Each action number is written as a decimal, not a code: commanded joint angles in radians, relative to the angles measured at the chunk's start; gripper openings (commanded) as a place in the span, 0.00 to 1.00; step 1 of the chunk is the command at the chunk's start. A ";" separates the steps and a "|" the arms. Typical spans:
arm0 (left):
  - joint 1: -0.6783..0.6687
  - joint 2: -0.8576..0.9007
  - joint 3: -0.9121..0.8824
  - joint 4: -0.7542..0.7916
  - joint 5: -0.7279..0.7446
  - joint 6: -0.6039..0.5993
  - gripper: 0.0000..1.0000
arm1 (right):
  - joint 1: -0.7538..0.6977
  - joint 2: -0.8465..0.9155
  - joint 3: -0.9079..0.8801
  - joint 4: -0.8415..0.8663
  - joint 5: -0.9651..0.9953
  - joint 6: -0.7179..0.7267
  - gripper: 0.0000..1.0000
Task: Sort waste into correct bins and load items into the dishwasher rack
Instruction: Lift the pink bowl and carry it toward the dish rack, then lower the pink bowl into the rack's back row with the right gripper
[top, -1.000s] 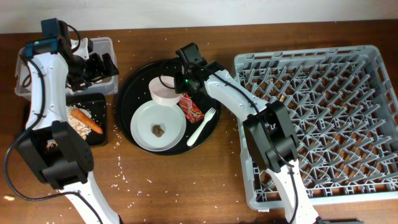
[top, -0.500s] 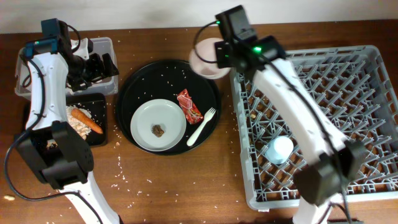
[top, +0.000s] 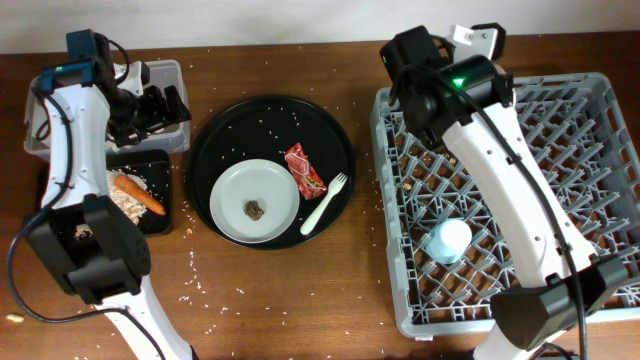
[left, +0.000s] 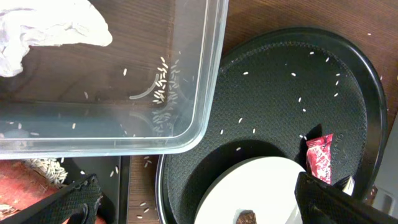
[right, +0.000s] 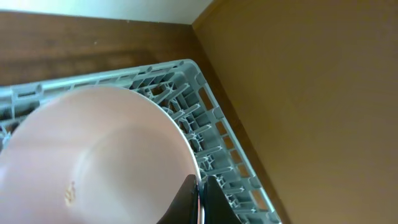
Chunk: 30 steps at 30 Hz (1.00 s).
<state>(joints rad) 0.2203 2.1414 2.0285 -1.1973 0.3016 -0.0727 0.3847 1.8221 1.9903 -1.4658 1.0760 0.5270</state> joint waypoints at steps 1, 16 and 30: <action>0.001 -0.010 0.014 -0.001 -0.003 -0.006 0.99 | -0.006 0.004 -0.002 -0.010 0.052 0.073 0.04; 0.000 -0.010 0.014 0.000 -0.003 -0.006 0.99 | -0.006 0.004 -0.002 -0.042 0.232 -0.317 0.04; 0.000 -0.010 0.014 -0.001 -0.003 -0.006 0.99 | -0.006 0.148 -0.002 0.153 0.150 -0.684 0.04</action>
<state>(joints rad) 0.2203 2.1414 2.0285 -1.1973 0.3016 -0.0727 0.3847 1.9079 1.9903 -1.3346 1.2591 -0.0612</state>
